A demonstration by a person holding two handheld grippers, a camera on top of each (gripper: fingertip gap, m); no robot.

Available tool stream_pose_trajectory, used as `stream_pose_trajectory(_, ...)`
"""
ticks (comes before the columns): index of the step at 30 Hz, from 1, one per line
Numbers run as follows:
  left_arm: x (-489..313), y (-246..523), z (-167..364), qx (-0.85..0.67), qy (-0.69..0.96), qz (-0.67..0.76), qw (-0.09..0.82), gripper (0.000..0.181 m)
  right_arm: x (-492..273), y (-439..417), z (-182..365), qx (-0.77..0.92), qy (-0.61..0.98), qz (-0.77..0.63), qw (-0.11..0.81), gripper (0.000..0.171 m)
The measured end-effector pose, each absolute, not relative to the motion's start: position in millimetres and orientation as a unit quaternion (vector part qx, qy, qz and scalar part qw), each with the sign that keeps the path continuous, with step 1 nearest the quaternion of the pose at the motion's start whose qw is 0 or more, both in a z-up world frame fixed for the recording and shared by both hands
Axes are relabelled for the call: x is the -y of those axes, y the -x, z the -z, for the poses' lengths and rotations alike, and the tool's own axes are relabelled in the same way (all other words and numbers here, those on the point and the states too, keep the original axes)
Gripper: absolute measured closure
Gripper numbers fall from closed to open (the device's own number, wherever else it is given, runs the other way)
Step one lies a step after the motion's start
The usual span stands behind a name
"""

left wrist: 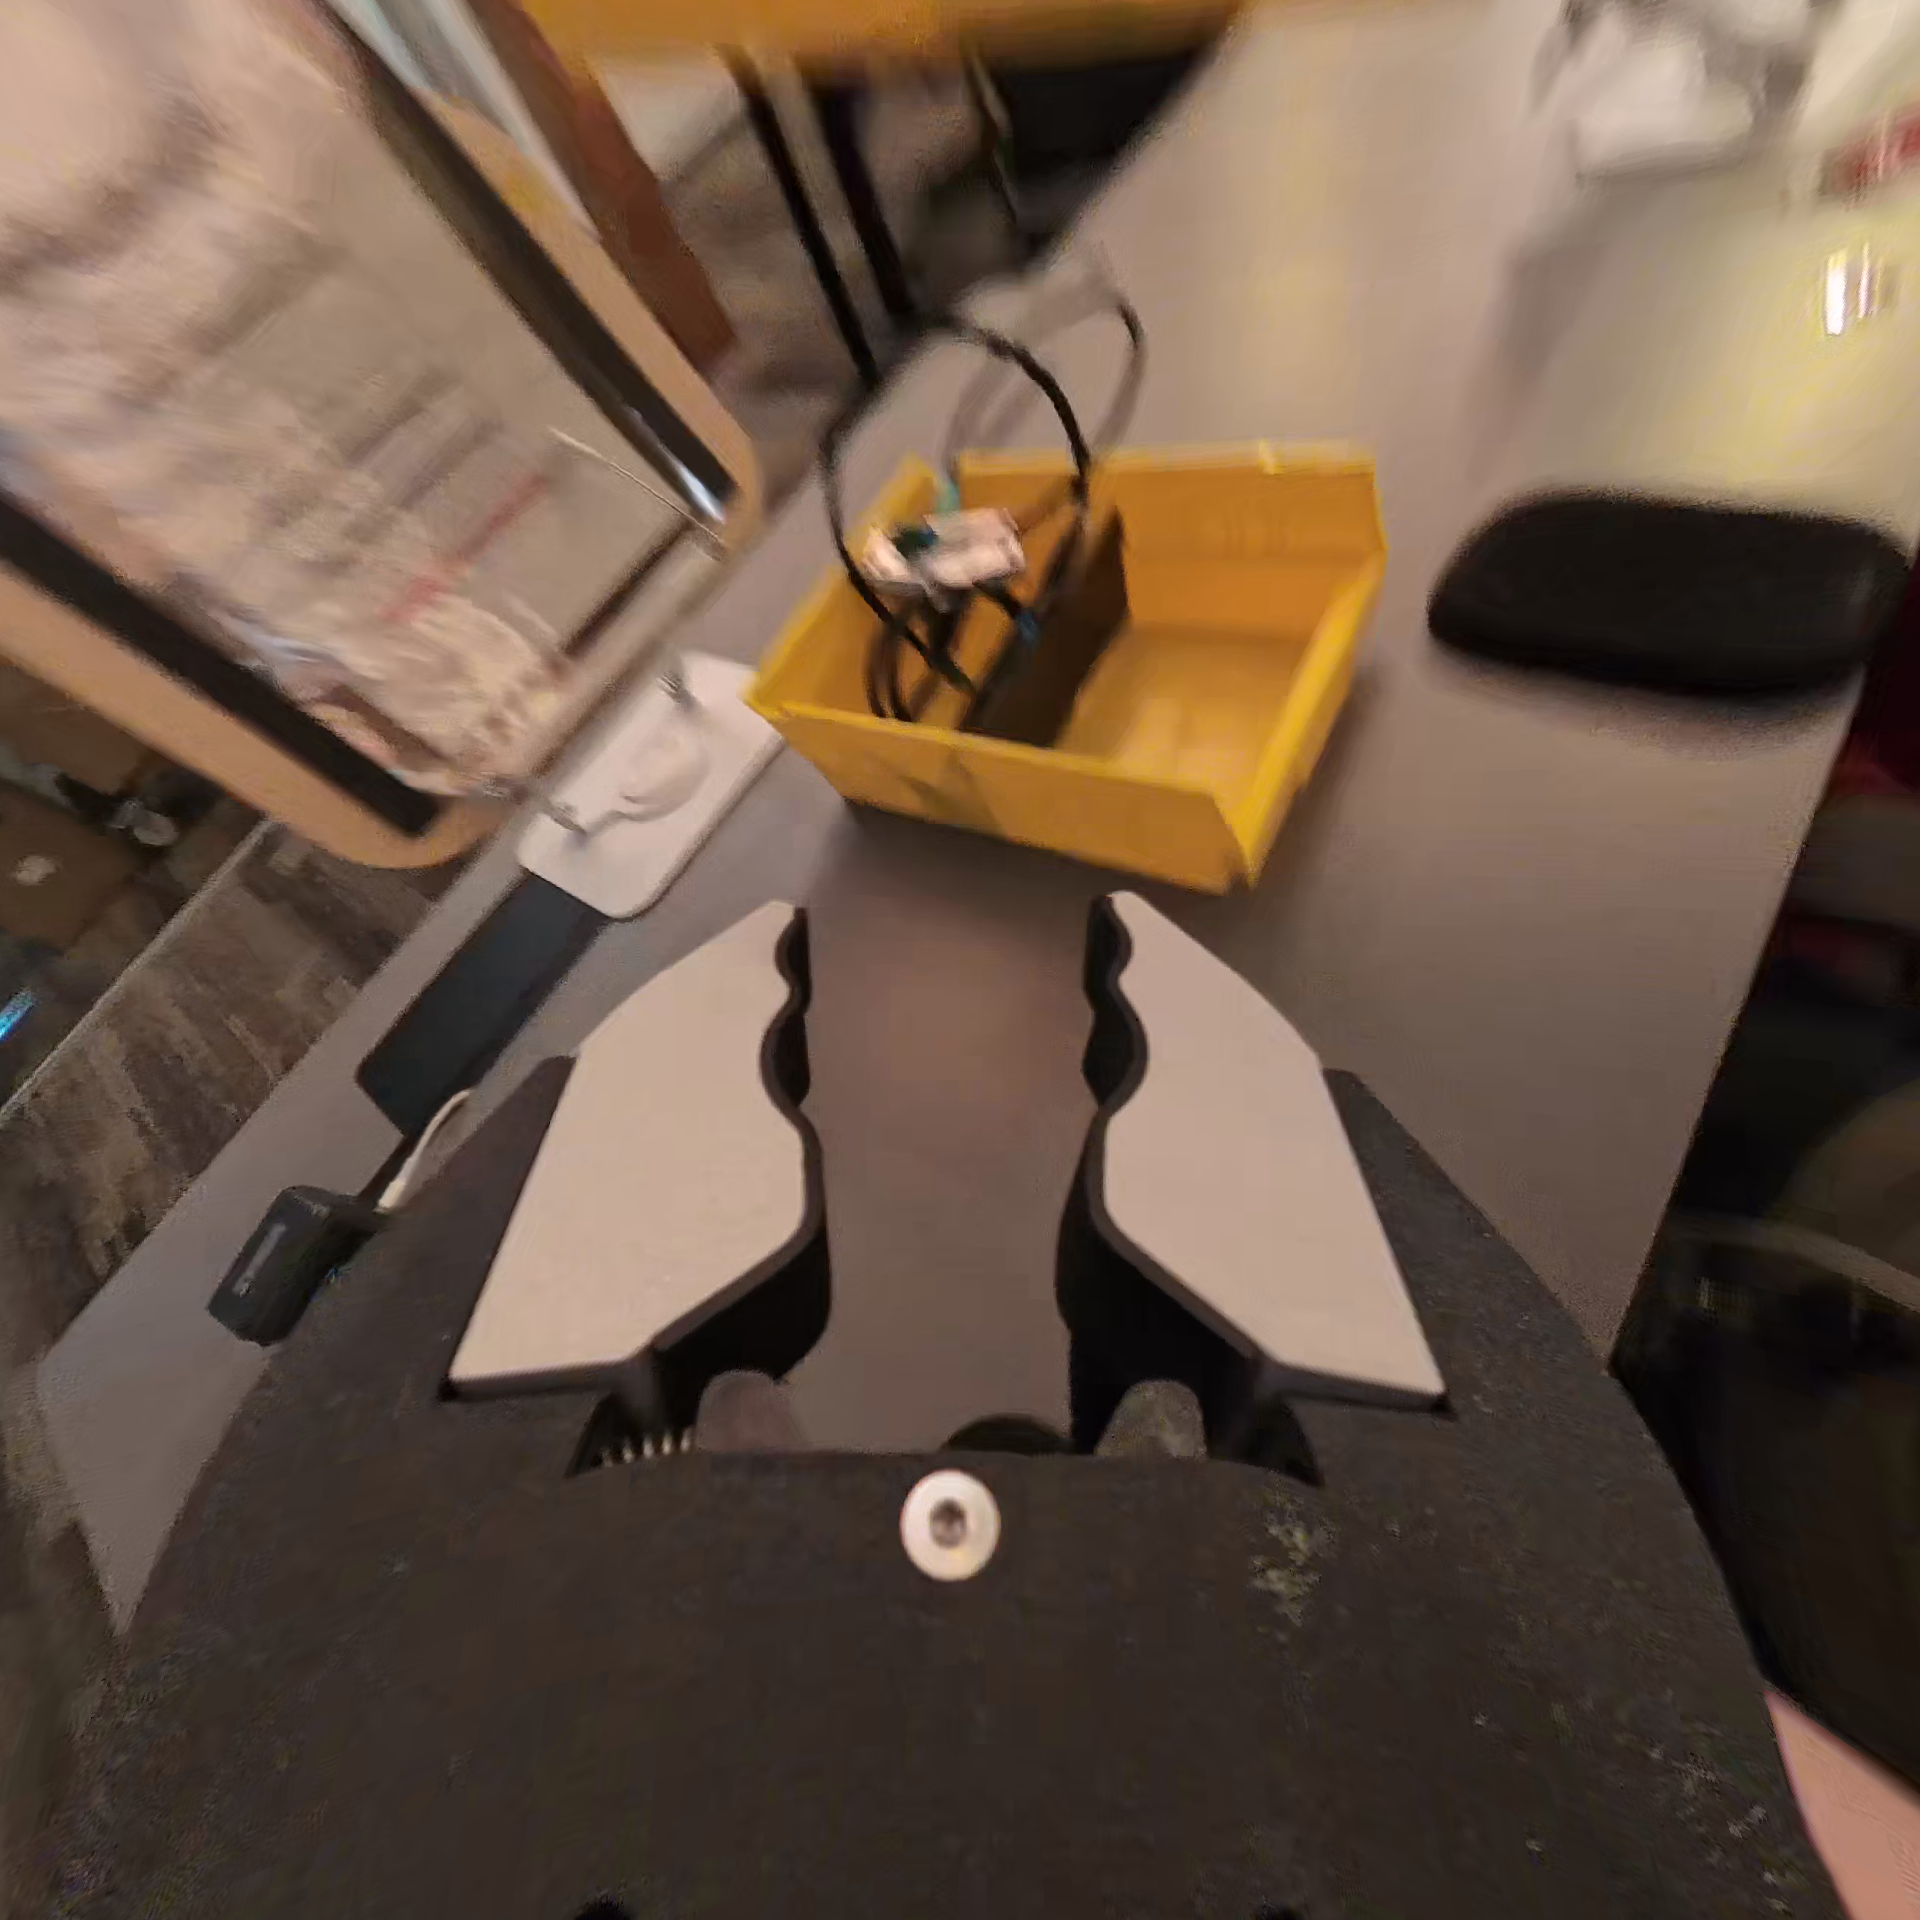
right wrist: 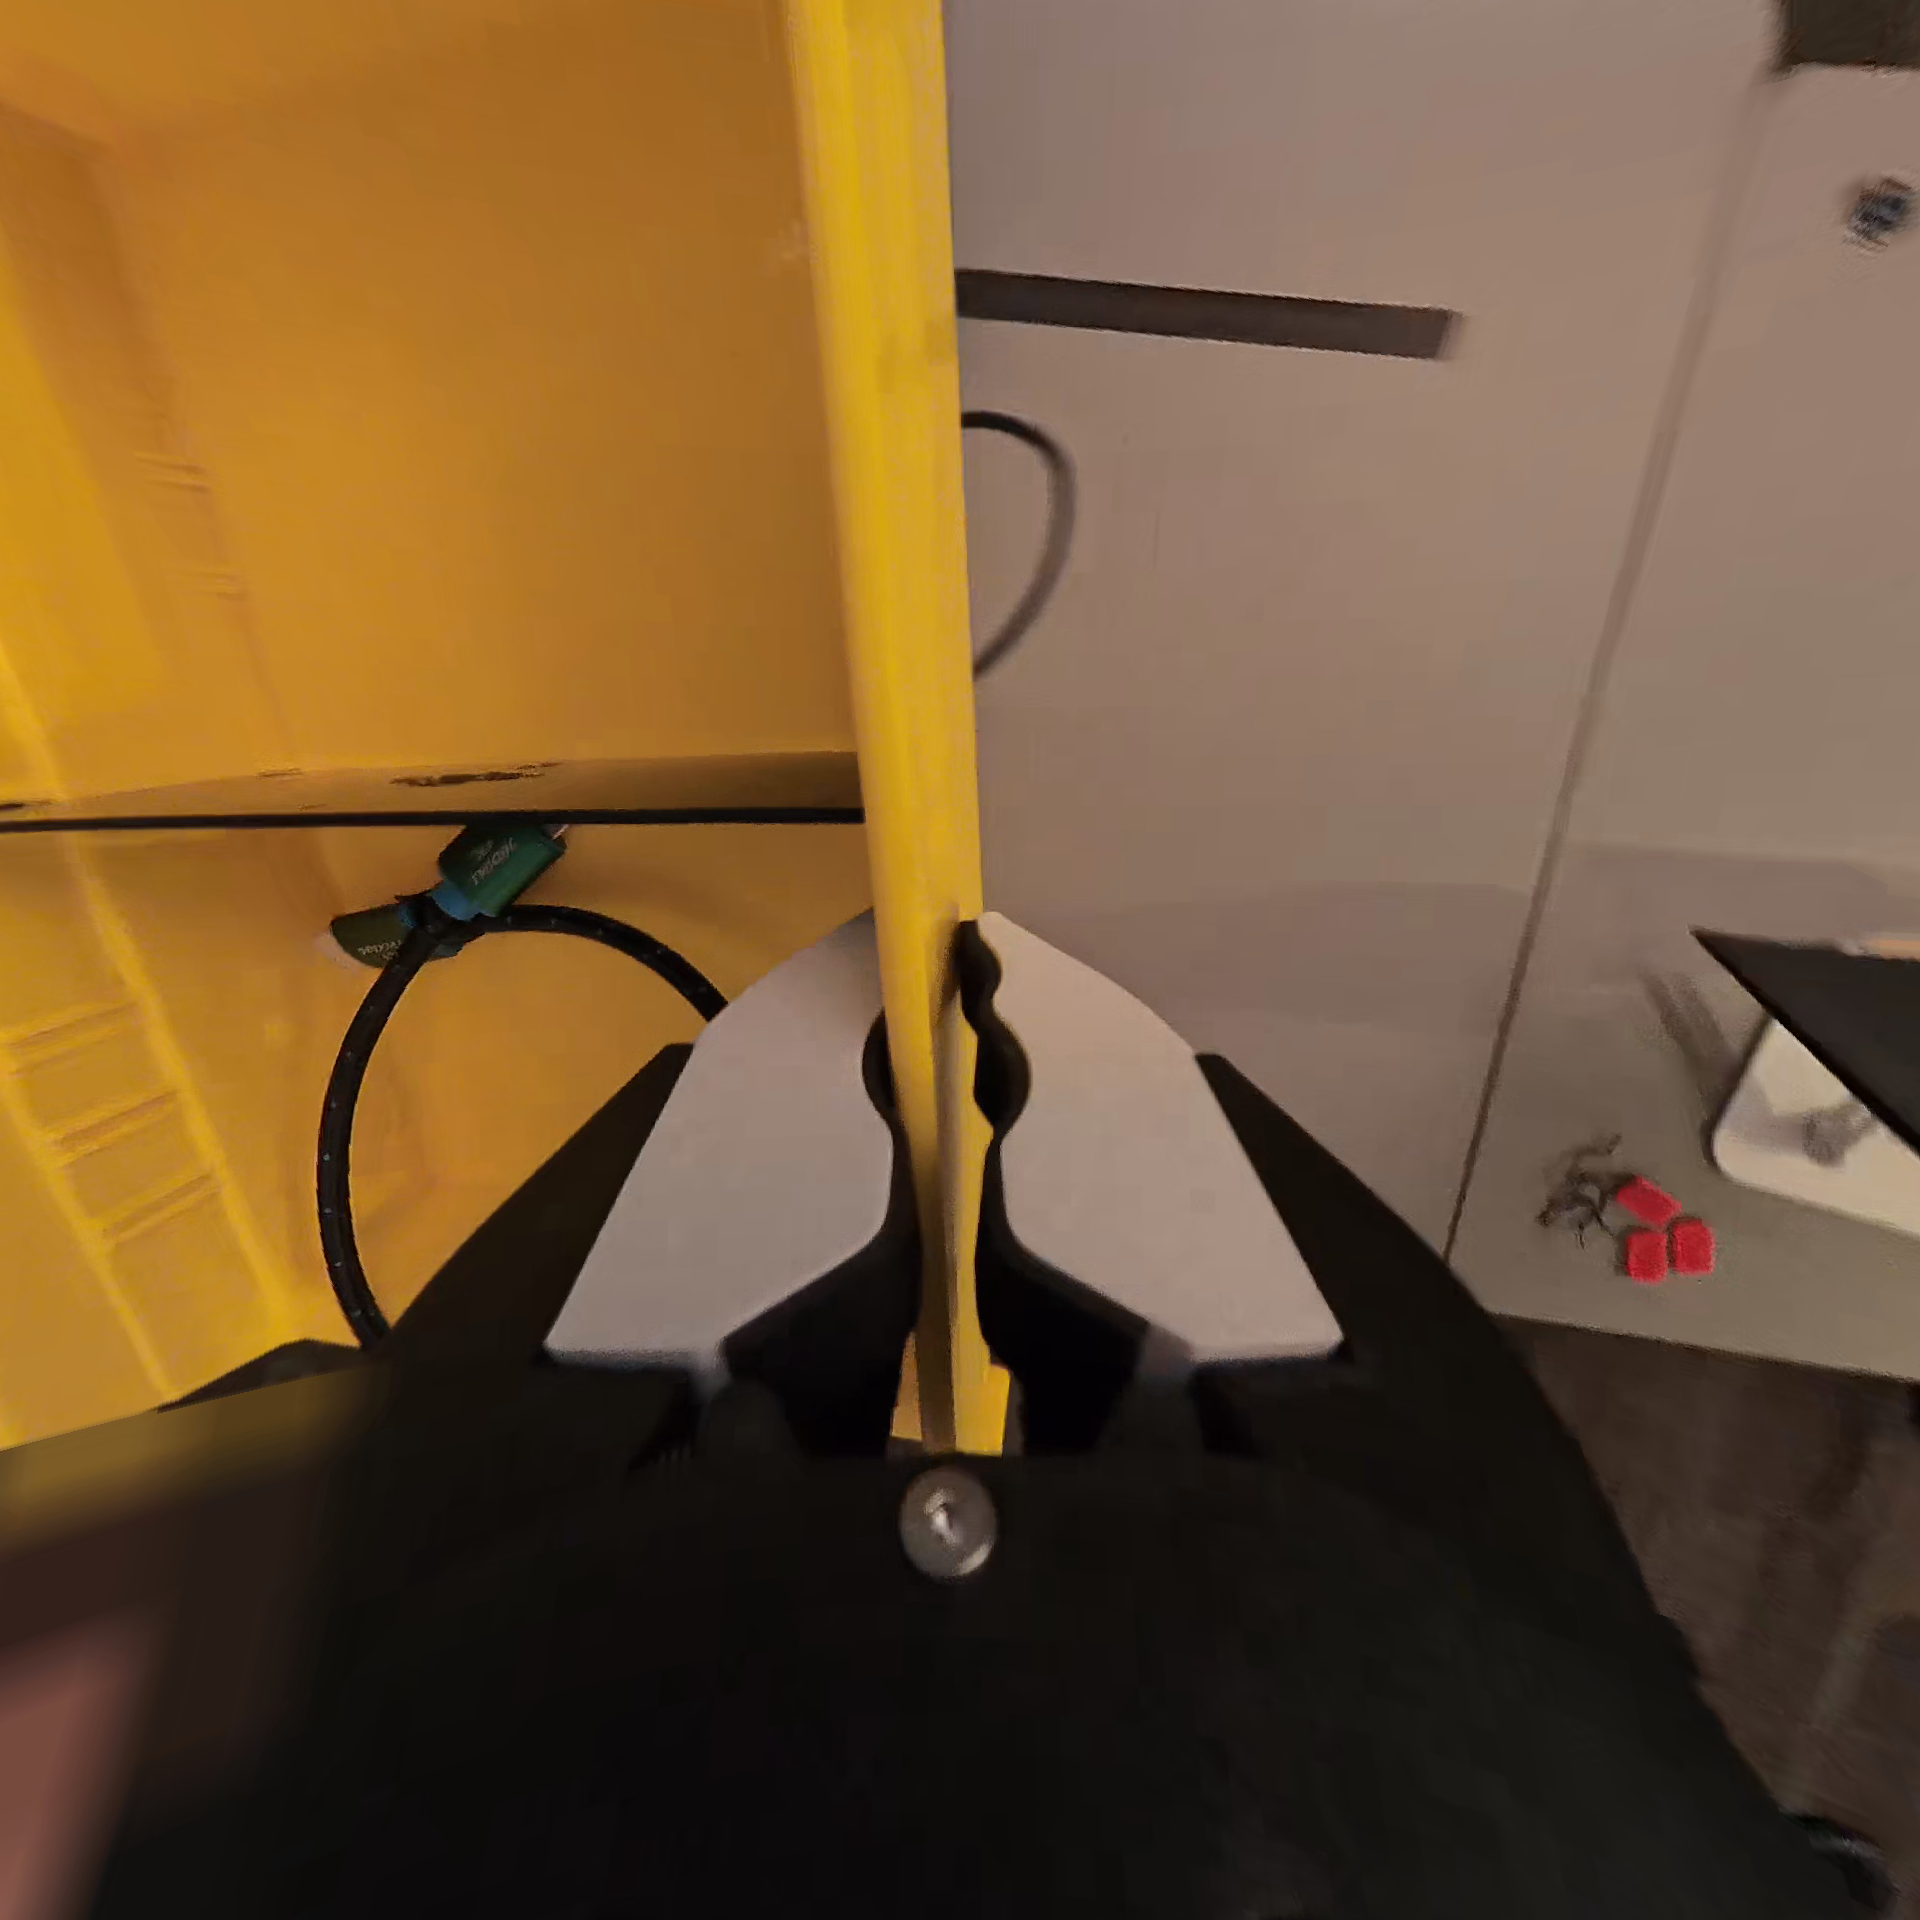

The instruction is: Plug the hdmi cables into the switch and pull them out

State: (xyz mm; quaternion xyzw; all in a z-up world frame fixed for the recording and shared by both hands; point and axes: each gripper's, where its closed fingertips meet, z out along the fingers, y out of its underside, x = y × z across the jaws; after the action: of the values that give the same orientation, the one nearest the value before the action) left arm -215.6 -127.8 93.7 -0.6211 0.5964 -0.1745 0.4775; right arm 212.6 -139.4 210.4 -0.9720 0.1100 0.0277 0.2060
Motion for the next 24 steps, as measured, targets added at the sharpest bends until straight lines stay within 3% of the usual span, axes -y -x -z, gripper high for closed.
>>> stream_pose_trajectory(2, 123, 193, -61, -0.667, 0.616, 0.1, 0.408, 0.119, 173, -266, -198, -0.16, 0.962, -0.017, 0.222, 0.166)
stream_pose_trajectory(5, 109, 156, -31, -0.703, 0.622, 0.045, 0.342, 0.126, 215, -326, -154, -0.225, 0.948, -0.029, 0.223, 0.164)
stream_pose_trajectory(11, 66, 125, 5, -0.692, 0.666, -0.014, 0.279, 0.122, 252, -395, -30, -0.285, 0.942, -0.053, 0.168, 0.163)
stream_pose_trajectory(17, 69, 99, 16, -0.665, 0.701, 0.06, 0.251, 0.122, 224, -400, 78, -0.266, 0.954, -0.082, 0.114, 0.161)
stream_pose_trajectory(21, 69, 66, 24, -0.622, 0.735, 0.139, 0.231, 0.129, 185, -387, 104, -0.225, 0.962, -0.091, 0.124, 0.16)
stream_pose_trajectory(24, 60, 49, 46, -0.589, 0.772, 0.153, 0.185, 0.124, 169, -374, 116, -0.21, 0.967, -0.097, 0.108, 0.162)
